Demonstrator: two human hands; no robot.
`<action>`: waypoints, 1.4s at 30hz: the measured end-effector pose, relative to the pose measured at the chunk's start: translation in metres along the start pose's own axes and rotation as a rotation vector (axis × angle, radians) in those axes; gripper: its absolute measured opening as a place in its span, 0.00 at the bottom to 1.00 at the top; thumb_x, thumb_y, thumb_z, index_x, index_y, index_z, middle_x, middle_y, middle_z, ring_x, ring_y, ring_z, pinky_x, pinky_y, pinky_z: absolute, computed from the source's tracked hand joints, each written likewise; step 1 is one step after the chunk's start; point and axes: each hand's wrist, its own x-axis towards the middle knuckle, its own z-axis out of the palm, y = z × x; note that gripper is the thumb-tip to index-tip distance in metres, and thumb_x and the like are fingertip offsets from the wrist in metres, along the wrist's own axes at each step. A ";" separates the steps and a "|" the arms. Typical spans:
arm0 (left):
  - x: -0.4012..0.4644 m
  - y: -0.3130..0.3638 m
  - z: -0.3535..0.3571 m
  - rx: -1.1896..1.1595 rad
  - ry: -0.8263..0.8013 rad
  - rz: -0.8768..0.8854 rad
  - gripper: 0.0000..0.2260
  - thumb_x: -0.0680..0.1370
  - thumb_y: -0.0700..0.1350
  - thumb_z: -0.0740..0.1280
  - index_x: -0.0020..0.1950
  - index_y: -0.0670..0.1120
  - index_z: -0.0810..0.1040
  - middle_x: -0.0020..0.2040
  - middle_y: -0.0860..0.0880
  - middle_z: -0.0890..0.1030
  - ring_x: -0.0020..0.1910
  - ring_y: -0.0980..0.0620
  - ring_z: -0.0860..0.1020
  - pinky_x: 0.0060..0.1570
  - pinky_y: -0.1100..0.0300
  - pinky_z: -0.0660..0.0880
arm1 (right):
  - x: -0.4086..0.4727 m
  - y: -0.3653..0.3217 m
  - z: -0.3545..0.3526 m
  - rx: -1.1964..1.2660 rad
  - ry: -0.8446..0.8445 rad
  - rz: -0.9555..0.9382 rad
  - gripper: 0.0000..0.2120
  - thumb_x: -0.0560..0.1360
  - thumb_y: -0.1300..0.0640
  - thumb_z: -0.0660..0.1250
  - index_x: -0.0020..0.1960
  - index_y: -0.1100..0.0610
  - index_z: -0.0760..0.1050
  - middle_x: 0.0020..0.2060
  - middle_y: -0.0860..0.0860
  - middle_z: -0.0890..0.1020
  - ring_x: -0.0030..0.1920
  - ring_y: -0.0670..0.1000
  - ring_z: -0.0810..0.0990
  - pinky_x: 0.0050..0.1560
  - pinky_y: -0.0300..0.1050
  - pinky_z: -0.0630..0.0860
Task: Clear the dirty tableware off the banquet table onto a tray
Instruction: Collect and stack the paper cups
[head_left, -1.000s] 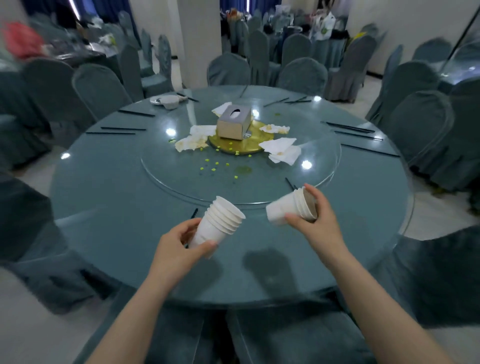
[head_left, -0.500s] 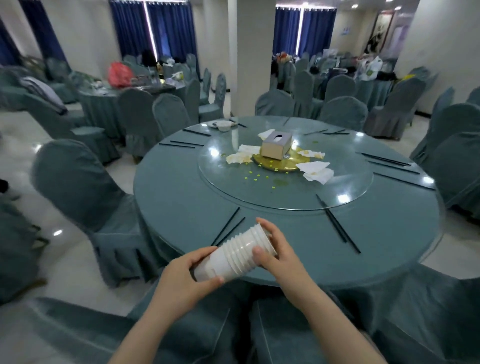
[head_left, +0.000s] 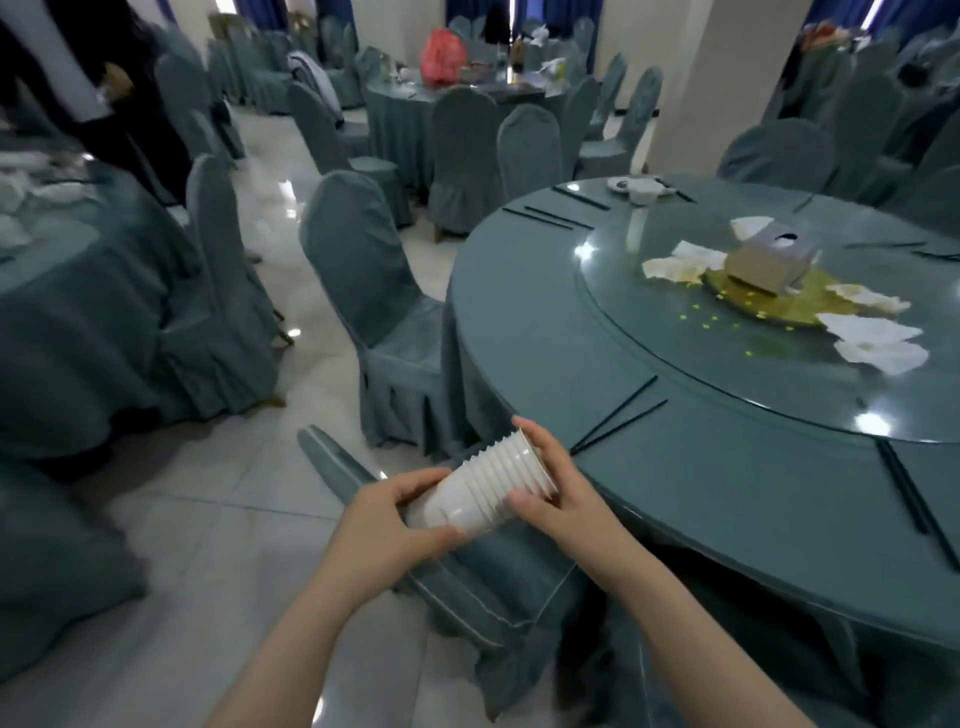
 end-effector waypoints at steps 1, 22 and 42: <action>0.001 -0.009 -0.018 -0.002 0.022 -0.015 0.23 0.63 0.46 0.77 0.55 0.62 0.79 0.50 0.66 0.81 0.50 0.68 0.78 0.43 0.73 0.73 | 0.014 -0.003 0.017 -0.017 -0.022 -0.002 0.33 0.70 0.52 0.72 0.70 0.37 0.63 0.56 0.36 0.76 0.56 0.39 0.76 0.53 0.32 0.73; 0.215 -0.163 -0.307 -0.024 0.194 -0.021 0.24 0.64 0.42 0.77 0.57 0.54 0.78 0.53 0.57 0.80 0.52 0.64 0.76 0.44 0.74 0.69 | 0.352 -0.015 0.236 0.140 0.097 0.020 0.37 0.62 0.56 0.78 0.65 0.34 0.69 0.58 0.44 0.78 0.55 0.48 0.80 0.47 0.41 0.79; 0.631 -0.198 -0.434 -0.092 -0.092 0.113 0.21 0.63 0.45 0.77 0.52 0.59 0.77 0.50 0.59 0.80 0.52 0.61 0.76 0.43 0.69 0.72 | 0.735 -0.026 0.212 0.197 0.445 0.008 0.36 0.58 0.54 0.79 0.63 0.40 0.70 0.58 0.46 0.78 0.56 0.48 0.79 0.52 0.50 0.81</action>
